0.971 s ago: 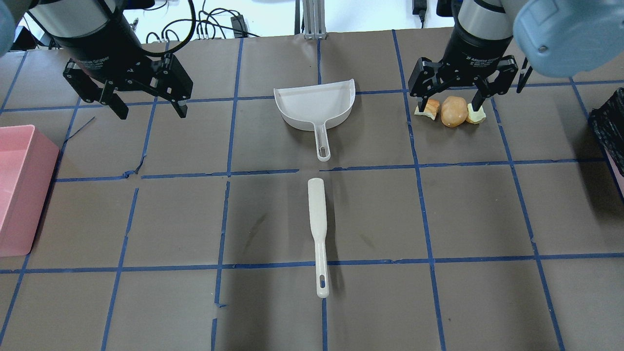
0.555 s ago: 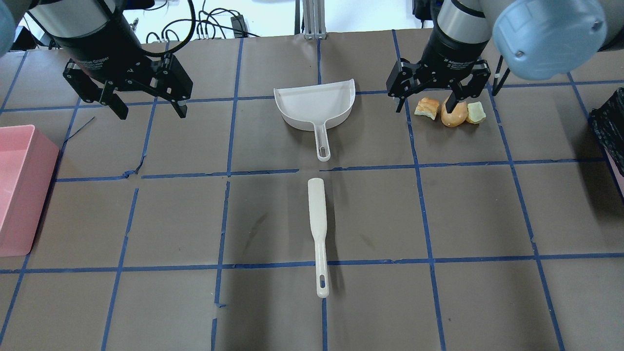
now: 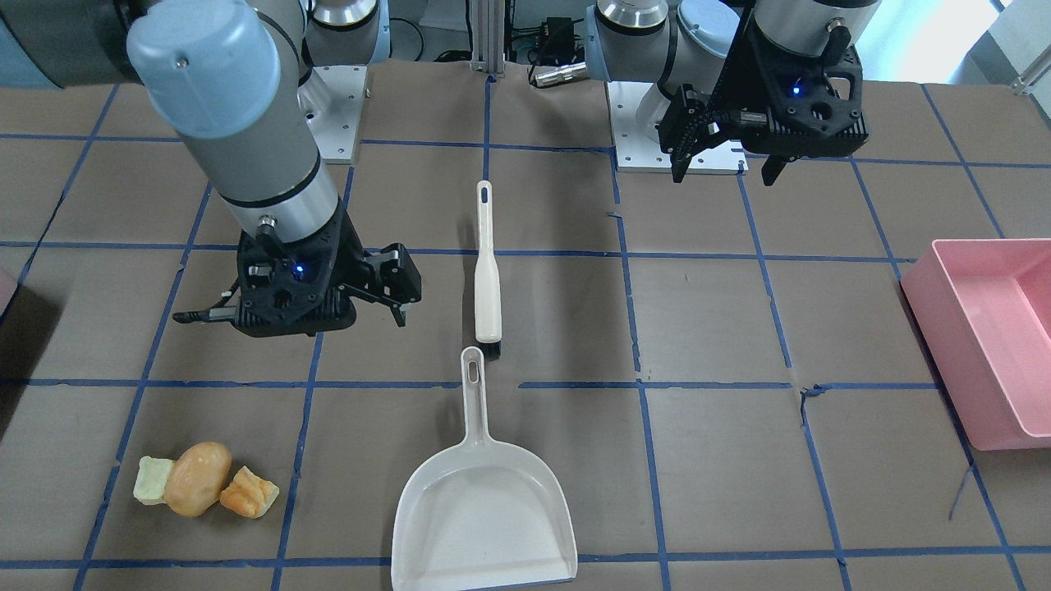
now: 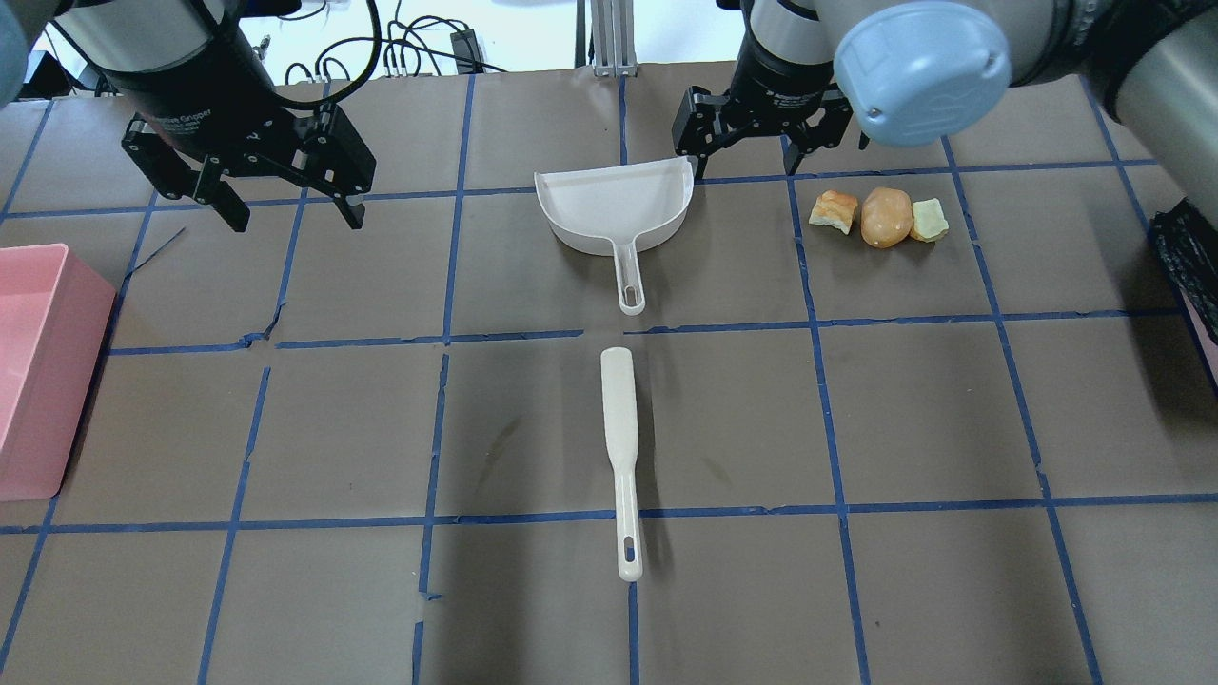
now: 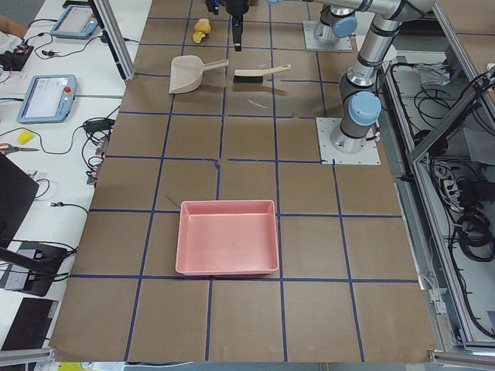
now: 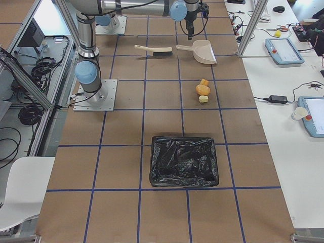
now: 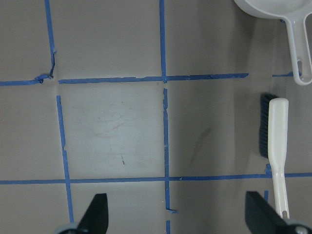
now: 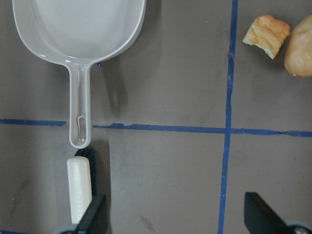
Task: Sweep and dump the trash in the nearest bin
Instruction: 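Move the right gripper over to the white dustpan handle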
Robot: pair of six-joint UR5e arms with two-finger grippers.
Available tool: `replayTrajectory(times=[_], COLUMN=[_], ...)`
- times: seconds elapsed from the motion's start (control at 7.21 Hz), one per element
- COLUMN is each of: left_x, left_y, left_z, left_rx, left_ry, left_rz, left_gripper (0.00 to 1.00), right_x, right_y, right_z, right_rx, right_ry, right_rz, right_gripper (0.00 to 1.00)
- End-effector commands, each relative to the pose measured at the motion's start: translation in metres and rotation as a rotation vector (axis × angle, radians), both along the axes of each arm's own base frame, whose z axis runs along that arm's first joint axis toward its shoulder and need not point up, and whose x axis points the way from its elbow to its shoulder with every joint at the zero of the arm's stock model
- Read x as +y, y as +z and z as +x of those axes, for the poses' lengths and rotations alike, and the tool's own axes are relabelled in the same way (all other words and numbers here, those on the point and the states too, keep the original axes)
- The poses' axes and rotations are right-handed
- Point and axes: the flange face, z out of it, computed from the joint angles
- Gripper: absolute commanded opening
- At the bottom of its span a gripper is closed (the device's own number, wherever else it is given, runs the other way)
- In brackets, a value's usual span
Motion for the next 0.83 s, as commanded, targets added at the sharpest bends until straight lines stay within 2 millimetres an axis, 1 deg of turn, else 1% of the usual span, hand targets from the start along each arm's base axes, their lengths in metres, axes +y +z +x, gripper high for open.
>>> replayTrajectory(times=[0.0, 0.14, 0.28, 0.42, 0.55, 0.69], left_x=[0.000, 0.001, 0.001, 0.002, 0.002, 0.002], left_y=[0.000, -0.002, -0.002, 0.000, -0.001, 0.000], left_z=[0.000, -0.001, -0.001, -0.001, -0.001, -0.001], left_rx=[0.000, 0.000, 0.000, -0.002, 0.000, -0.002], left_ry=[0.000, 0.000, 0.000, -0.002, -0.002, -0.002], left_rz=[0.000, 0.006, 0.006, 0.003, 0.006, 0.003], left_gripper=[1.00, 1.00, 1.00, 1.00, 1.00, 1.00], right_x=[-0.025, -0.020, -0.015, -0.014, -0.006, 0.008], right_y=[-0.054, -0.091, -0.103, -0.104, -0.122, -0.148], right_z=[0.054, 0.087, 0.090, 0.094, 0.096, 0.096], right_rx=[0.002, 0.000, 0.019, 0.018, 0.025, 0.020], right_ry=[0.056, 0.087, 0.091, 0.094, 0.096, 0.096], right_rz=[-0.033, -0.066, -0.063, -0.070, -0.037, -0.057], right_gripper=[0.96, 0.95, 0.96, 0.96, 0.95, 0.94])
